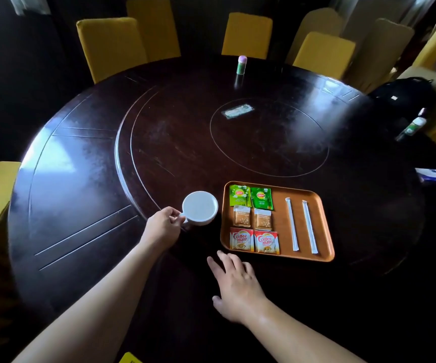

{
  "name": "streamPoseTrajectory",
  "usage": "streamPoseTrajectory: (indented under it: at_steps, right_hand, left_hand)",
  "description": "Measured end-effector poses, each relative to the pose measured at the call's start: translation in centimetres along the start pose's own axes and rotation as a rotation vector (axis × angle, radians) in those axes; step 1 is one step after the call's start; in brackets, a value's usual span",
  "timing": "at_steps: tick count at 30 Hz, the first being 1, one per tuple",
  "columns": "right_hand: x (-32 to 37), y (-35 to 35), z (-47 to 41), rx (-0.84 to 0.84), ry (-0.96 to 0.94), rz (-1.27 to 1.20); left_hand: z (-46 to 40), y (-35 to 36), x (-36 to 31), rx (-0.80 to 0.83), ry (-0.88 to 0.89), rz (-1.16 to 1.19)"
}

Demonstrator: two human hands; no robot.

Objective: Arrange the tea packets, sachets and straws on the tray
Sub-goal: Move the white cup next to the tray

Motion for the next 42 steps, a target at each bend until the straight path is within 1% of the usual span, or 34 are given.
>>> streamPoseTrajectory:
  at_steps: [8, 13, 19, 22, 35, 42]
  right_hand:
    - [0.1, 0.3, 0.1, 0.003, 0.004, -0.003]
    - [0.3, 0.5, 0.2, 0.03, 0.019, 0.031]
    - [0.2, 0.4, 0.2, 0.05, 0.027, 0.043]
    - [0.1, 0.5, 0.2, 0.052, 0.024, 0.042]
    - [0.0, 0.6, 0.2, 0.021, 0.008, 0.027]
    - [-0.1, 0.3, 0.4, 0.016, 0.002, 0.019]
  left_hand:
    - [0.4, 0.7, 0.2, 0.058, 0.009, -0.018]
    - [1.1, 1.2, -1.2, -0.041, 0.067, -0.013]
    - [0.3, 2.2, -2.4, -0.106, 0.061, 0.008]
    - [-0.3, 2.3, -2.5, -0.083, 0.048, 0.026]
    - [-3.1, 1.4, -2.1, 0.073, 0.158, 0.012]
    - [-2.8, 1.8, -2.2, 0.062, 0.173, 0.022]
Point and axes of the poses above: each hand's wrist, its own z-axis away from the middle knuckle, its own y-axis out of the palm, x = y × z, the point moved 2 cm from there along -z, towards the middle knuckle, and after that the axes turned 7 degrees about -z, right-handed, at the moved point
